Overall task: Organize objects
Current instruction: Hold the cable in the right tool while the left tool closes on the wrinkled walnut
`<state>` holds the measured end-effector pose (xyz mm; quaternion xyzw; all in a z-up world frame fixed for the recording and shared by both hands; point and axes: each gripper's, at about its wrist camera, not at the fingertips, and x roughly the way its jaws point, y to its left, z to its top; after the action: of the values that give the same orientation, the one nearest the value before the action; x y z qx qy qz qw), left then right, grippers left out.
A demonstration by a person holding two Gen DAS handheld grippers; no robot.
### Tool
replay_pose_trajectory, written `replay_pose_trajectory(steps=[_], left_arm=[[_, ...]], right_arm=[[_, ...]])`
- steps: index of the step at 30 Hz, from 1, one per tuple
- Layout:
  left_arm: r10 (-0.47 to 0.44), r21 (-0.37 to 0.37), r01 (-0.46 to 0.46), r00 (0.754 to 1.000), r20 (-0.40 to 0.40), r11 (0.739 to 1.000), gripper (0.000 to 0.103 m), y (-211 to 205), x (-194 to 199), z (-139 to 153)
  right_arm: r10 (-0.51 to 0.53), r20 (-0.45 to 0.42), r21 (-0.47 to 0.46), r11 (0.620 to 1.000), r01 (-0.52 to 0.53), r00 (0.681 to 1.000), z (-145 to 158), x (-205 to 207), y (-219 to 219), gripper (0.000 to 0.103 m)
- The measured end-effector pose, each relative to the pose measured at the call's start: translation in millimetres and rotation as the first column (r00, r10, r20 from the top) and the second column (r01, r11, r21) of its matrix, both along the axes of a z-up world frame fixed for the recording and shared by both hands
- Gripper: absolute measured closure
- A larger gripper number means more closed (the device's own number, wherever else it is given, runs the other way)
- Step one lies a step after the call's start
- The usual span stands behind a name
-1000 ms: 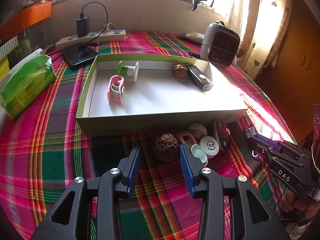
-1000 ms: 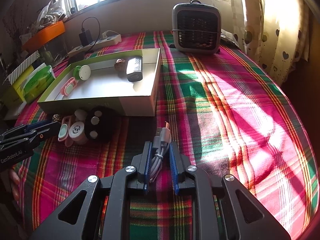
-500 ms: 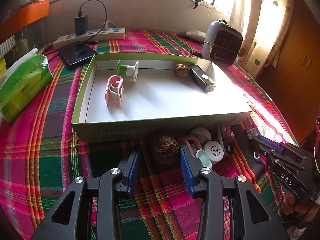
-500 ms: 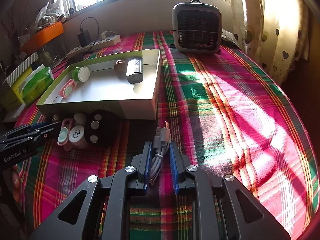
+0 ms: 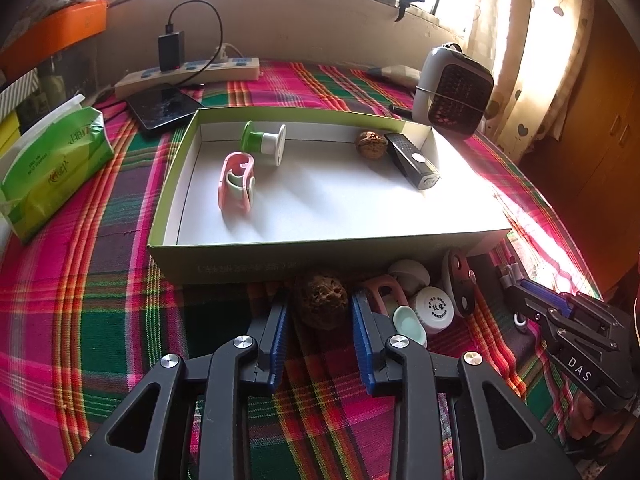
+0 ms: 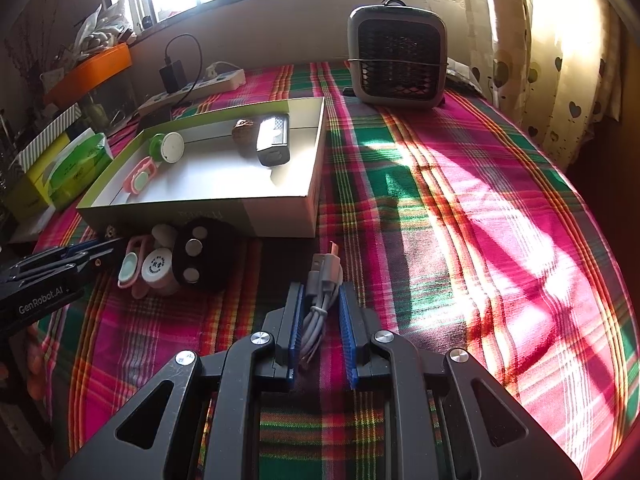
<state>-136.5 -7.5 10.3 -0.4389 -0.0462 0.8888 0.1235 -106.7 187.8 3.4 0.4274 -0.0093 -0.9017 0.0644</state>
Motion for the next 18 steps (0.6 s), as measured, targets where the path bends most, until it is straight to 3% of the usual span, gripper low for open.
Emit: replay_pose_trajectory(steps=[13,18], left_arm=[[-0.008,0.01,0.008,1.0,-0.008,1.0,0.076,-1.3,4.8,1.6],[-0.009,0.016,0.009,1.0,-0.024,1.0,0.076,-2.8,7.3,5.0]], right_arm=[[0.005,-0.007,0.004,1.0,-0.005,1.0,0.9,1.4,-1.4,0.085],[0.008,-0.016,0.008,1.0,-0.008,1.0,2.2,3.2,-2.9,0.089]])
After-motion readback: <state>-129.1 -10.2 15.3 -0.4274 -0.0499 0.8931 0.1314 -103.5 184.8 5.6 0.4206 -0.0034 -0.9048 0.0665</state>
